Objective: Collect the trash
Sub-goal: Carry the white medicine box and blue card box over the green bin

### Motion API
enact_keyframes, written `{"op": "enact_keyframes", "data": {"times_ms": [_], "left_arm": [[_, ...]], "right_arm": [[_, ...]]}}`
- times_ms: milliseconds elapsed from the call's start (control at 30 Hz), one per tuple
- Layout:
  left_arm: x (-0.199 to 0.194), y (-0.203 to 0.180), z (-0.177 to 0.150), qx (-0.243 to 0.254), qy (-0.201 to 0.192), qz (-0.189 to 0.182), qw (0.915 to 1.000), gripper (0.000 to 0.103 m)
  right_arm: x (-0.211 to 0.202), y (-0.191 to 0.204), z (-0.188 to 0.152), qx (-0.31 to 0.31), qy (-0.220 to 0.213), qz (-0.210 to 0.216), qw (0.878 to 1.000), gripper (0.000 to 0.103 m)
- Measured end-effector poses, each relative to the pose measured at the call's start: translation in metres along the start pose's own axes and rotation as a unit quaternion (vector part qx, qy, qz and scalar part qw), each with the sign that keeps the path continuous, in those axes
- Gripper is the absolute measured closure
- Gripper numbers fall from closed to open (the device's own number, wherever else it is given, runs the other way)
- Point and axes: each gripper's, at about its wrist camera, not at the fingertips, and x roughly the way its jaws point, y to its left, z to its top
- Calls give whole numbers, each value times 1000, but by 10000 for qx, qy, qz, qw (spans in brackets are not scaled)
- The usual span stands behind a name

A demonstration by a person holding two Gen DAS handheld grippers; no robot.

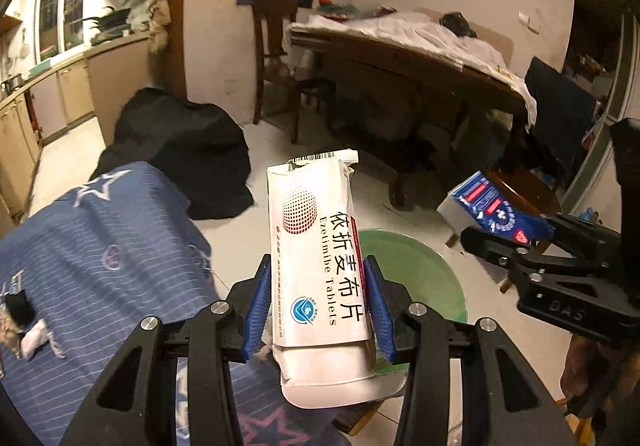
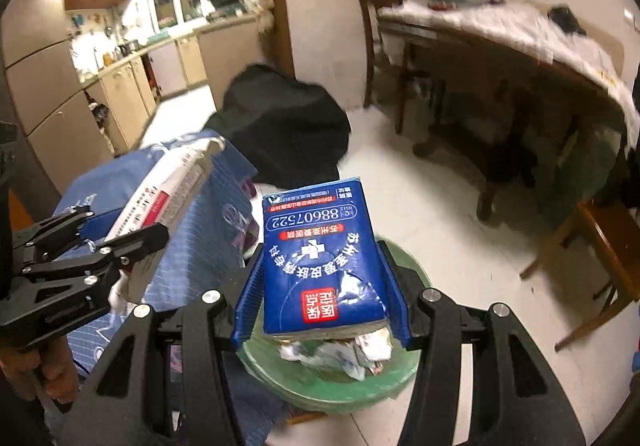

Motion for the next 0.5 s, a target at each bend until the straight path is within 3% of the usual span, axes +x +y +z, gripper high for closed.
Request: {"op": "enact_keyframes", "data": {"times_ms": [167,500], "left_arm": [[36,-6,5,-2,319,-125,9994,58],[101,7,-7,-157,949,-101,9953,58]], "right_arm": [[29,-24,-4,266,537,64,9982,53],[54,-36,-15,435,1001,107,9940,53]]}}
